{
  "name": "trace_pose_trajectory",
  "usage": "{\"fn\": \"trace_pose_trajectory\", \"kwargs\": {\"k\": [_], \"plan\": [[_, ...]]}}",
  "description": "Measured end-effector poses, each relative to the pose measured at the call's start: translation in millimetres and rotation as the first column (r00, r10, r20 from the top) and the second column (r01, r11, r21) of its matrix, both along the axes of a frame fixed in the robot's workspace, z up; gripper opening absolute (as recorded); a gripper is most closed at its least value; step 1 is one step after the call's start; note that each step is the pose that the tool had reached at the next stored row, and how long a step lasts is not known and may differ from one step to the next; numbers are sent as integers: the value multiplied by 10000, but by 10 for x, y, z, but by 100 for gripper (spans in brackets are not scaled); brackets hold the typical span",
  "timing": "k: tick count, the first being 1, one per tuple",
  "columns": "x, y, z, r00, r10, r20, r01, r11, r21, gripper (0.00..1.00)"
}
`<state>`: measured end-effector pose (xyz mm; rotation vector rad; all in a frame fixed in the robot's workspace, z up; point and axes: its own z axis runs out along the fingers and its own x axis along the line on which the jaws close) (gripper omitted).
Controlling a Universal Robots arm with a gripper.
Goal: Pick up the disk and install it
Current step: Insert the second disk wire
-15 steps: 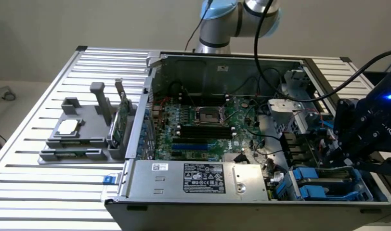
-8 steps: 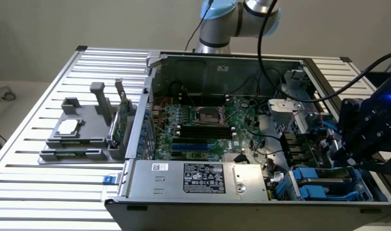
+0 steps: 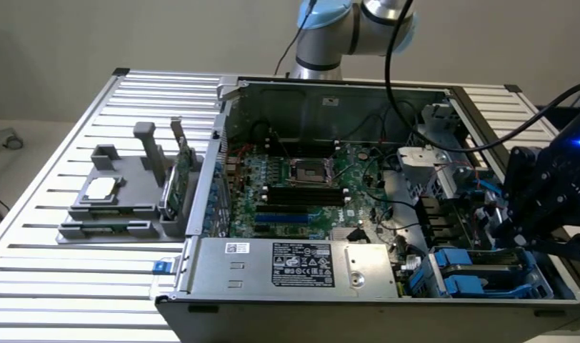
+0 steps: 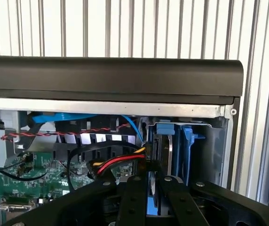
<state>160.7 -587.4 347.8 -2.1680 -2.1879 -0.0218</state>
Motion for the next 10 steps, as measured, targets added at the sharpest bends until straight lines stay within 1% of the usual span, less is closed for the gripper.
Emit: {"fn": "trace_pose_trajectory", "kwargs": {"k": [10], "plan": [[-19, -37, -18, 9997, -248, 3, 248, 9997, 0, 16]]}}
